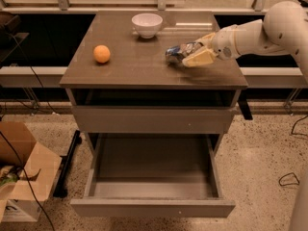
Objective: Pick redbull can from middle drawer and place on counter
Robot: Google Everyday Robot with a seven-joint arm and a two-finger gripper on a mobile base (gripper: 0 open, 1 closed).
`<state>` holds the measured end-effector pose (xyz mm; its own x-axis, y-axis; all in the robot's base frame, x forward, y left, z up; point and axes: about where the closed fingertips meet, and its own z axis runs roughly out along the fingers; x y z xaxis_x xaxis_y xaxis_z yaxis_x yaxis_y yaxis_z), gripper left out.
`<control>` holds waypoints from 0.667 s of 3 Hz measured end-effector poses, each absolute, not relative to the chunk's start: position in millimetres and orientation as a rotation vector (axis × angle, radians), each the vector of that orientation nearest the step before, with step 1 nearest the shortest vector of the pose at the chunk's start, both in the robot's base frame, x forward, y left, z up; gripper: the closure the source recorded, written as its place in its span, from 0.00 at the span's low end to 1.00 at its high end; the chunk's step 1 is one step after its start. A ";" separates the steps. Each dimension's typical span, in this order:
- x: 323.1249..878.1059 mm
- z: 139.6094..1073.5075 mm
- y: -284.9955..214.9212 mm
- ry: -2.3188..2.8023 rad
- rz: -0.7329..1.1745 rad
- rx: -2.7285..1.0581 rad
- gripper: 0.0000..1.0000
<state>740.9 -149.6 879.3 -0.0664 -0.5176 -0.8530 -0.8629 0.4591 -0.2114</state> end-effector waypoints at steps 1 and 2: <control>741.3 877.8 -146.9 1.727 0.445 -1.194 0.00; 741.3 877.7 -146.9 1.727 0.445 -1.194 0.00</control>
Offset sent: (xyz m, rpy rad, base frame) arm 0.0004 0.0026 -0.0015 0.0007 0.0023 0.0039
